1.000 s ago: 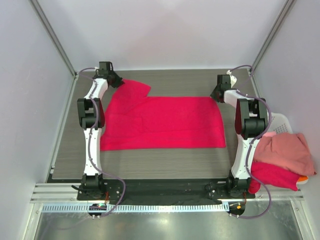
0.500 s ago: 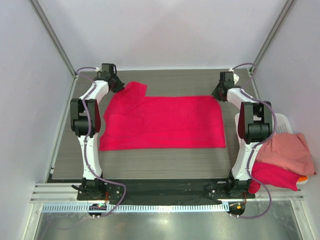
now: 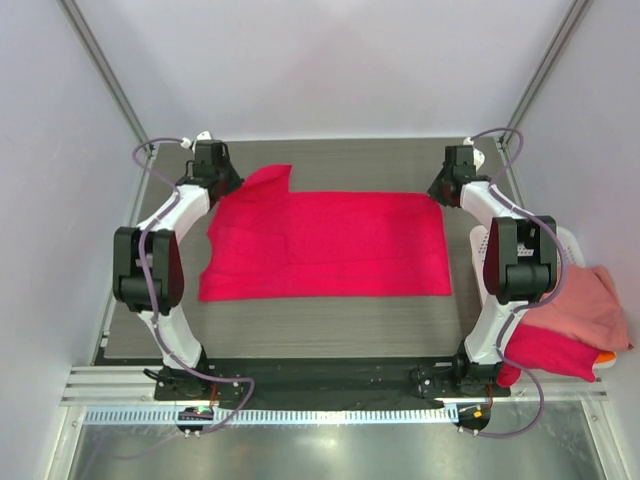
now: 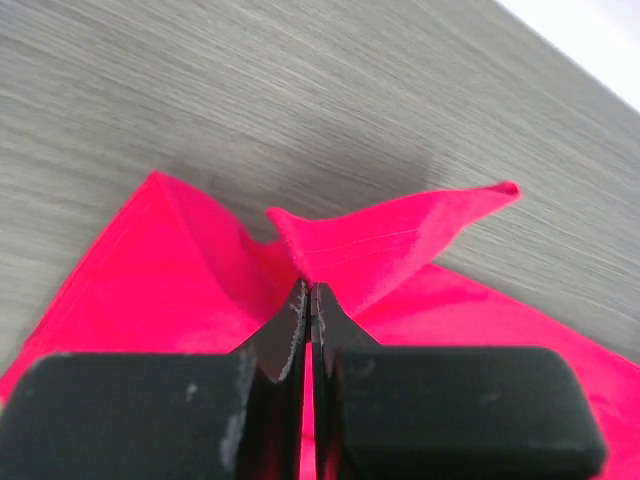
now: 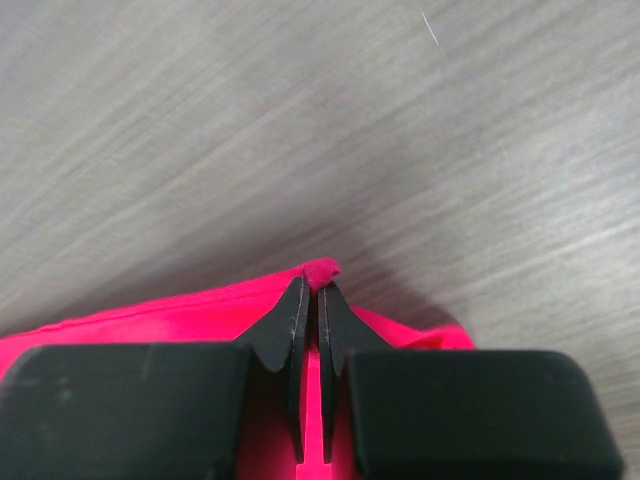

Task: Fold and stack the t-shirts
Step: Fold the tshirt

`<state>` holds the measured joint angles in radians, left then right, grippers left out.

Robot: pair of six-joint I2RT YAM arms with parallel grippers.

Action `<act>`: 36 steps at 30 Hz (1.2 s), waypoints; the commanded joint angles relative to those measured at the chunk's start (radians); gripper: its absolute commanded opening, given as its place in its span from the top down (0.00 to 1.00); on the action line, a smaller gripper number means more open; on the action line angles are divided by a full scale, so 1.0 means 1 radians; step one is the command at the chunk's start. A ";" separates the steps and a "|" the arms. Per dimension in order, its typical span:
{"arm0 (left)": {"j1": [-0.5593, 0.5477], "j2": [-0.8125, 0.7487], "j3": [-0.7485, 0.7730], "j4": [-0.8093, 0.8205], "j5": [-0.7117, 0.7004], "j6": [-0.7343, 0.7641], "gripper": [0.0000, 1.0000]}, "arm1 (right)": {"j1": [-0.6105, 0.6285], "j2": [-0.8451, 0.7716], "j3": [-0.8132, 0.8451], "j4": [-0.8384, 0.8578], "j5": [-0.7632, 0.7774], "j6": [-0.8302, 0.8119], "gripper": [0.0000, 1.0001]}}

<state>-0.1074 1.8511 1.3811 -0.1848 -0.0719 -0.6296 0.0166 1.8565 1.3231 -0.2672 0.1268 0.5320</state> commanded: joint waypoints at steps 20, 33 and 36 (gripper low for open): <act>-0.090 -0.634 -0.459 0.119 -0.172 0.061 1.00 | -0.029 -0.217 -0.160 -0.009 0.037 0.000 0.99; -0.124 -0.904 -0.645 0.045 -0.227 0.033 1.00 | -0.029 -0.325 -0.306 0.022 0.068 0.036 0.99; -0.124 -0.970 -0.675 0.022 -0.244 0.025 1.00 | -0.029 -0.358 -0.364 0.051 0.100 0.063 0.99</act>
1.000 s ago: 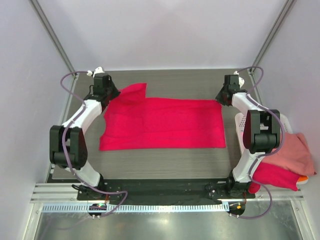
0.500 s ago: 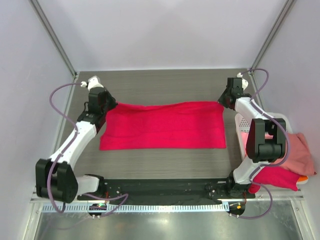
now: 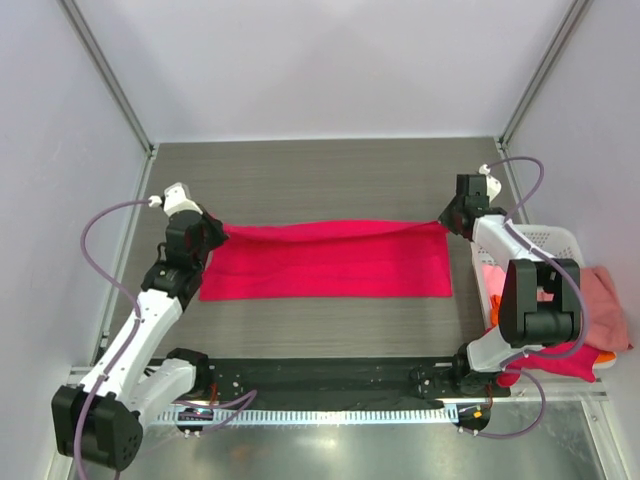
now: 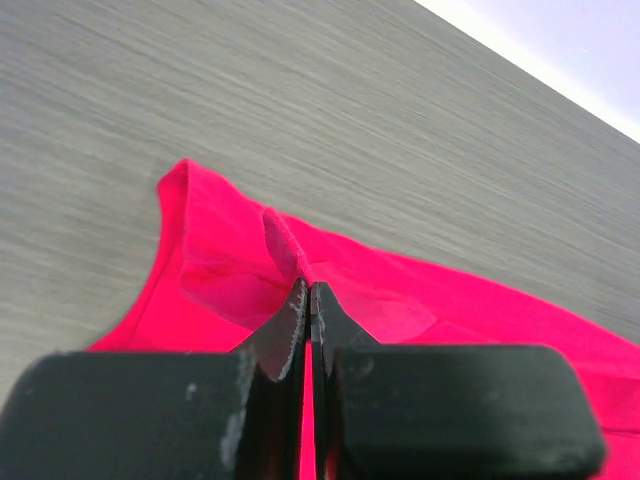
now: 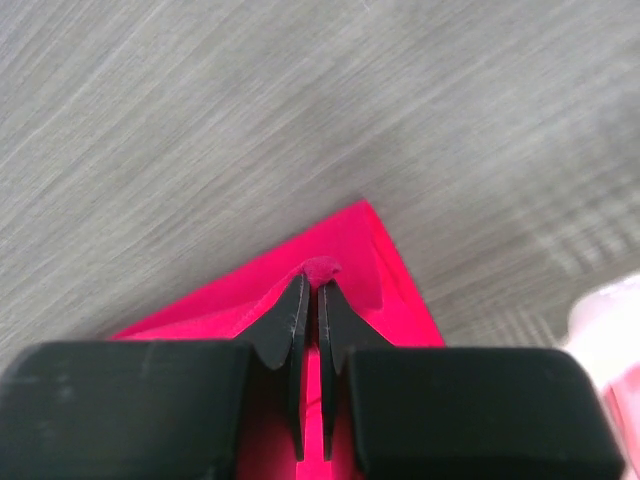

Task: Fold and stack the t-shirts
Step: Fold the tshirt

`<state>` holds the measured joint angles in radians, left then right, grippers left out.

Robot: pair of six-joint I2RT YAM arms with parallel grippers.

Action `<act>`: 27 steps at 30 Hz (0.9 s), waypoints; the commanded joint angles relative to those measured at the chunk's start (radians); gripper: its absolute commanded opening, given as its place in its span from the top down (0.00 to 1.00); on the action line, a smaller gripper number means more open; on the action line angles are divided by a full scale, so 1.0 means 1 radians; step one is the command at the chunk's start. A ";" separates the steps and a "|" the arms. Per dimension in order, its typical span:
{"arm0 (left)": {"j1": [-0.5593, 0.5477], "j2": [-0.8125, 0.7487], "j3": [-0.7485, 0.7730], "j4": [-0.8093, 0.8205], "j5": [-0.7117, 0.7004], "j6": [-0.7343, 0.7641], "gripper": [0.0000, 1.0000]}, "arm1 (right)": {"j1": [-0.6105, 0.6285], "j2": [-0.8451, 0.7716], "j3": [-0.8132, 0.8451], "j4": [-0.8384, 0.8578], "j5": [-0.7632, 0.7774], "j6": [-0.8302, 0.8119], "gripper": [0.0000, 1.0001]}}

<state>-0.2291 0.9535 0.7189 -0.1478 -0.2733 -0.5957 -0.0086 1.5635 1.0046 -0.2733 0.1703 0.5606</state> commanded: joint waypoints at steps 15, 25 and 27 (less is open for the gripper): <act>-0.007 -0.222 -0.133 -0.173 -0.018 -0.078 1.00 | -0.002 -0.187 -0.247 0.138 0.101 0.100 0.95; -0.009 -0.352 -0.246 -0.271 0.107 -0.179 0.99 | 0.042 -0.296 -0.401 0.187 0.159 0.182 0.72; -0.007 -0.384 -0.277 -0.254 0.185 -0.196 0.96 | 0.076 -0.332 -0.420 0.189 0.204 0.189 0.57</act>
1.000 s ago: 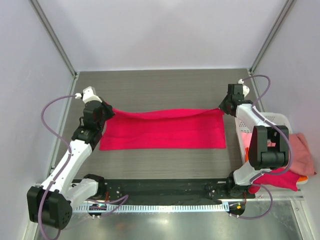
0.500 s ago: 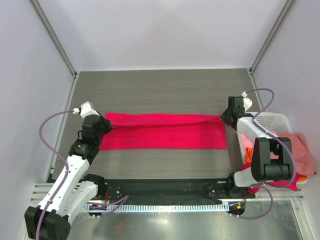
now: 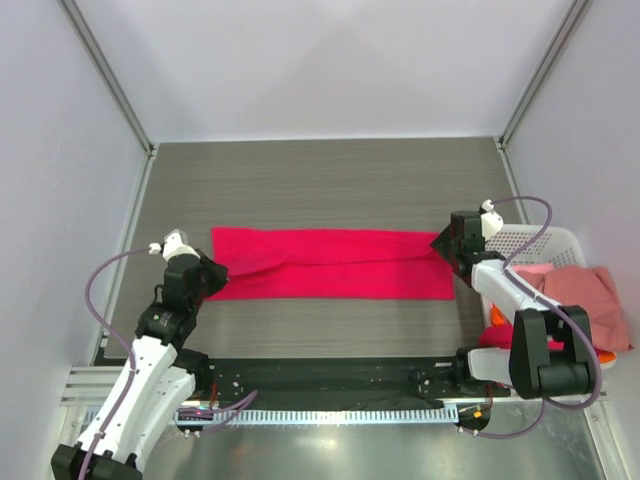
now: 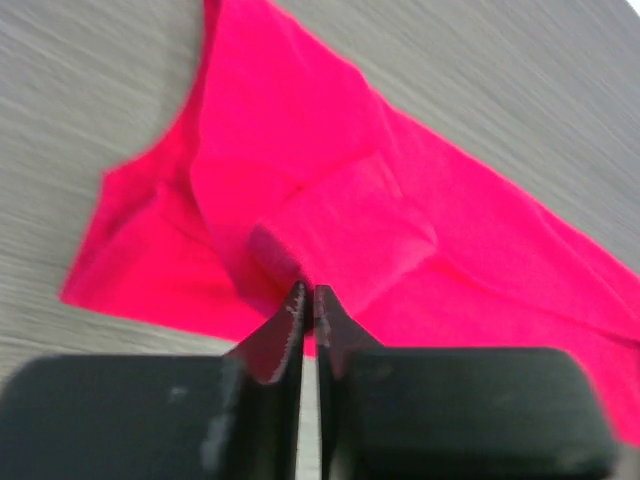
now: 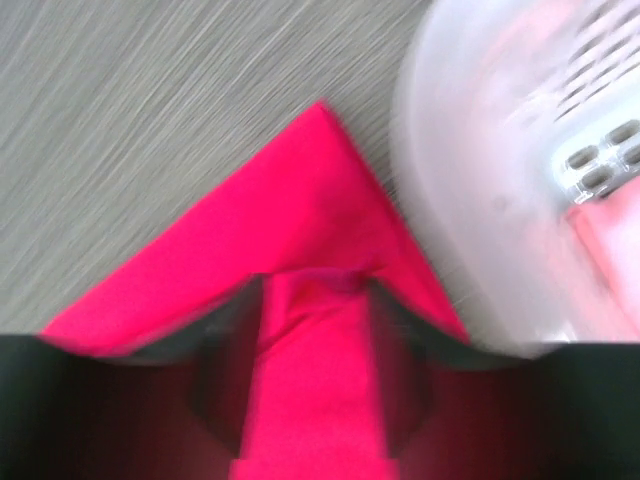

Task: Fold and stack the t-shirts
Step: Fold the tshirt

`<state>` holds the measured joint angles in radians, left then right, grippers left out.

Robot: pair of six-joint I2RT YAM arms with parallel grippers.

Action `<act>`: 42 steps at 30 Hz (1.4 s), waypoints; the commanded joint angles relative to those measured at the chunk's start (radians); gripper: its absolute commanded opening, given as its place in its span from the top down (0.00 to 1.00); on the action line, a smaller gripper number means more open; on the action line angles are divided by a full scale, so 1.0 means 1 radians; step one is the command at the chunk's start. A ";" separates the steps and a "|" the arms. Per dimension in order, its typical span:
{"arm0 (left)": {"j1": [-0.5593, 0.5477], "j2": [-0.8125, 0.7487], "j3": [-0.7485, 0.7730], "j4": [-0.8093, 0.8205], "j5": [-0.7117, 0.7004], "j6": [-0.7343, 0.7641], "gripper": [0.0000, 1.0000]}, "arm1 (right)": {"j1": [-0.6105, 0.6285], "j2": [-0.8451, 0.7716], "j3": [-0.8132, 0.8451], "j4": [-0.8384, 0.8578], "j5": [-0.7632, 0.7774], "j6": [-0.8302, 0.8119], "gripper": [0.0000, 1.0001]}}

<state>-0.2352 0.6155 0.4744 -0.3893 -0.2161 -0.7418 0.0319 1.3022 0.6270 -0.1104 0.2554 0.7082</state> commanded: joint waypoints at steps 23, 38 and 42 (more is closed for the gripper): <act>-0.009 0.449 0.277 -0.013 0.014 -0.102 0.26 | 0.499 -0.009 0.149 -0.052 0.255 -0.022 0.42; 0.066 0.903 0.448 -0.003 -0.008 -0.177 0.31 | 0.316 0.137 0.146 -0.167 0.522 0.042 0.64; 0.083 0.934 0.429 -0.005 -0.017 -0.183 0.32 | 0.315 0.115 0.097 -0.190 0.516 0.109 0.81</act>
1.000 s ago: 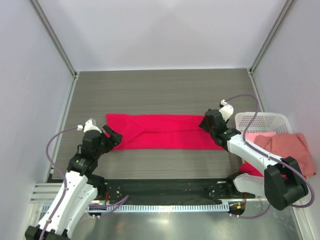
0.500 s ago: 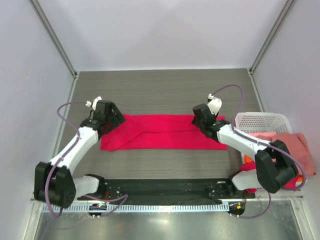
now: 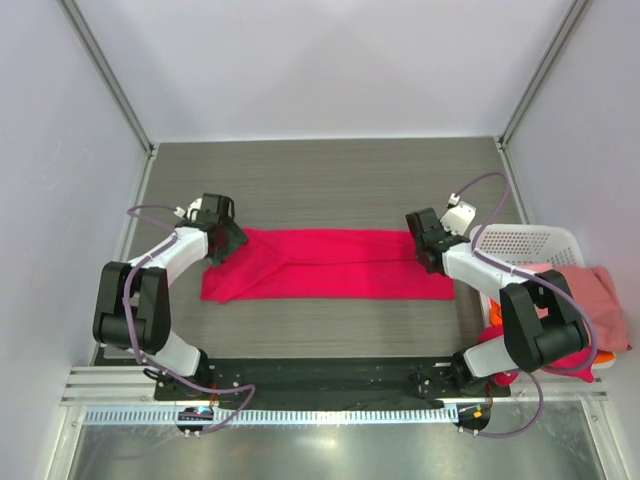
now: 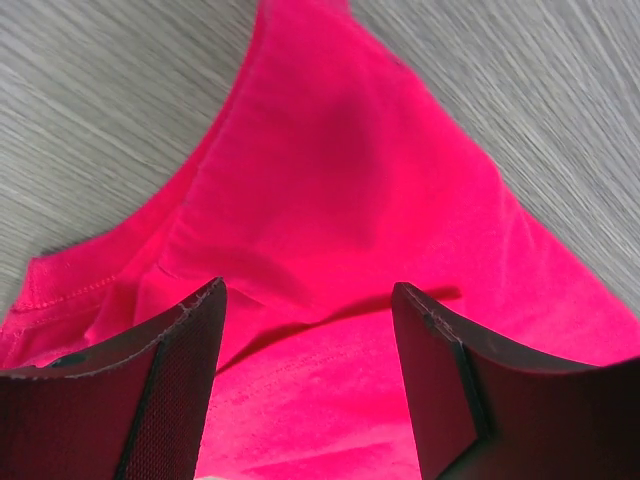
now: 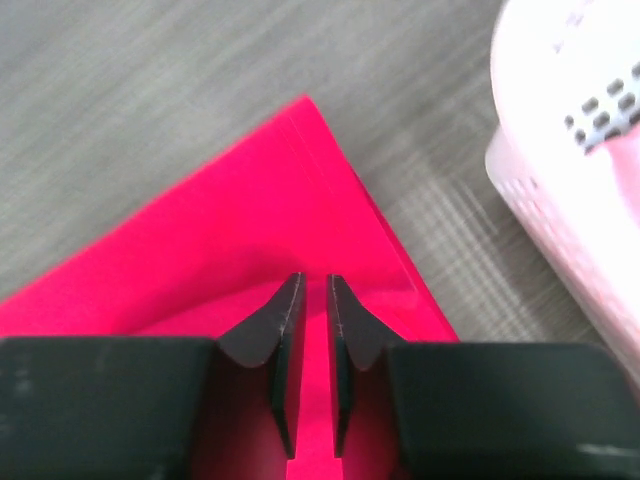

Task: Fold and stack the t-shirts
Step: Fold the tshirt

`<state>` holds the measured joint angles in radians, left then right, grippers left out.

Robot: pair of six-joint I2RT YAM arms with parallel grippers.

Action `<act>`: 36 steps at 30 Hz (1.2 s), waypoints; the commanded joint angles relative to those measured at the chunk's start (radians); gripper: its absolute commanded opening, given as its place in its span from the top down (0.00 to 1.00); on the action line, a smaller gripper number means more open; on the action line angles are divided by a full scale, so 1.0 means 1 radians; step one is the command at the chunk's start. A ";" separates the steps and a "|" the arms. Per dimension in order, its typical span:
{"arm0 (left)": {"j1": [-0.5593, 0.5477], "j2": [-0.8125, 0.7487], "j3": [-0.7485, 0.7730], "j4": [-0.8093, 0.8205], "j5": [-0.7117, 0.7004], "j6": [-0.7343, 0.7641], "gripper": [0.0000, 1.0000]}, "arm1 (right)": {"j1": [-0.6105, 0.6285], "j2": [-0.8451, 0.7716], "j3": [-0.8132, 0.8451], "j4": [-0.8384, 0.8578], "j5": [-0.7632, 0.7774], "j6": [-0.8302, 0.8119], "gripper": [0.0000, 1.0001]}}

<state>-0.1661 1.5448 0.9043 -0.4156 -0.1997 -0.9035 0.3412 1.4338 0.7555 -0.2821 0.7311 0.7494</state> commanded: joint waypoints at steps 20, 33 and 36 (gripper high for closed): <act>0.040 -0.189 -0.062 -0.025 -0.046 0.057 0.32 | 0.099 -0.250 -0.084 0.257 -0.600 -0.108 0.44; 0.048 0.012 0.074 -0.037 0.005 -0.017 0.31 | 0.380 0.286 0.343 0.498 -1.088 -0.223 0.36; 0.057 0.095 0.177 -0.136 0.002 -0.043 0.31 | 0.384 0.419 0.467 0.512 -1.166 -0.209 0.36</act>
<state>-0.1230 1.6051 0.9787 -0.4824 -0.2050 -0.9104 0.7296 1.7805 1.1187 0.1600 -0.2909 0.5594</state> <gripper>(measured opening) 0.688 0.638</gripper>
